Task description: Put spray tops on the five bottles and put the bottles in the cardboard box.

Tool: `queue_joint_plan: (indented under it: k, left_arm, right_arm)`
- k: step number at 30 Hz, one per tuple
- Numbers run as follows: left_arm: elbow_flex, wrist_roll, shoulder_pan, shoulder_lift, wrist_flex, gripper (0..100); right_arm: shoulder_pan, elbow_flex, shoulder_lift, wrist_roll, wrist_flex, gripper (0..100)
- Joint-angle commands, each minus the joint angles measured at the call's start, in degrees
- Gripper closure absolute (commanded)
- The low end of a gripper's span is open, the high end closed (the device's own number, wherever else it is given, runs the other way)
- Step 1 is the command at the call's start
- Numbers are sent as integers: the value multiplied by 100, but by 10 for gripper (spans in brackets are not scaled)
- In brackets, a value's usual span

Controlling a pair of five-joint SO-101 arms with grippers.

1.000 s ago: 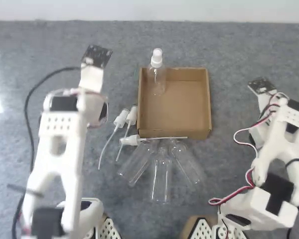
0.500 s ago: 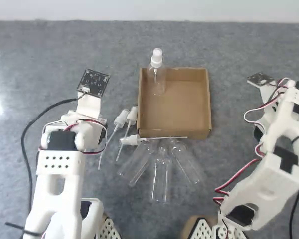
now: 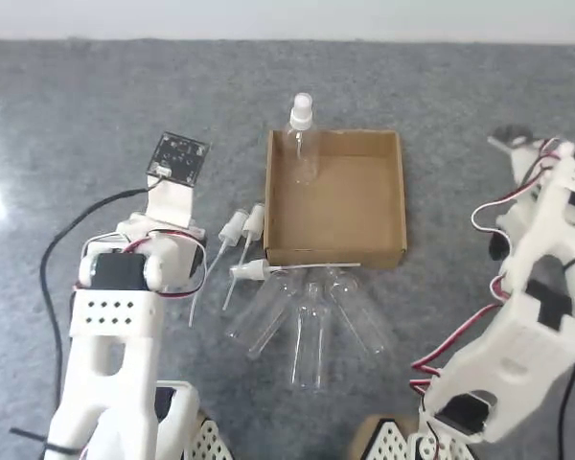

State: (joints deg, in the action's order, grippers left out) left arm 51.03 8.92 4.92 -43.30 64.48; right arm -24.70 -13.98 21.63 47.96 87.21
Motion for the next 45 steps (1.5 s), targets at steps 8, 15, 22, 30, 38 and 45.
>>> queue_joint_plan:
  k: [8,15,22,30,38,45]
  left_arm:
    - [-2018,-870,9,-1222,484,988]
    - [-2949,-1767,-35,-1758,457,988]
    - [-3248,-2989,-53,-1758,-607,989]
    - [-3116,-3648,-510,-1741,-1292,990]
    - [-2053,-3622,-492,-1741,-2136,990]
    - [-1736,-3604,-484,-1749,-2145,990]
  right_arm:
    - [2352,914,-3793,-2171,-330,993]
    - [4892,3789,-6062,-3077,-2018,993]
    - [6686,5310,-6949,-3437,-3468,993]
    - [7415,6207,-6941,-3411,-4778,993]
    - [7591,6585,-6958,-3446,-5218,993]
    - [7591,6602,-6958,-3464,-5411,993]
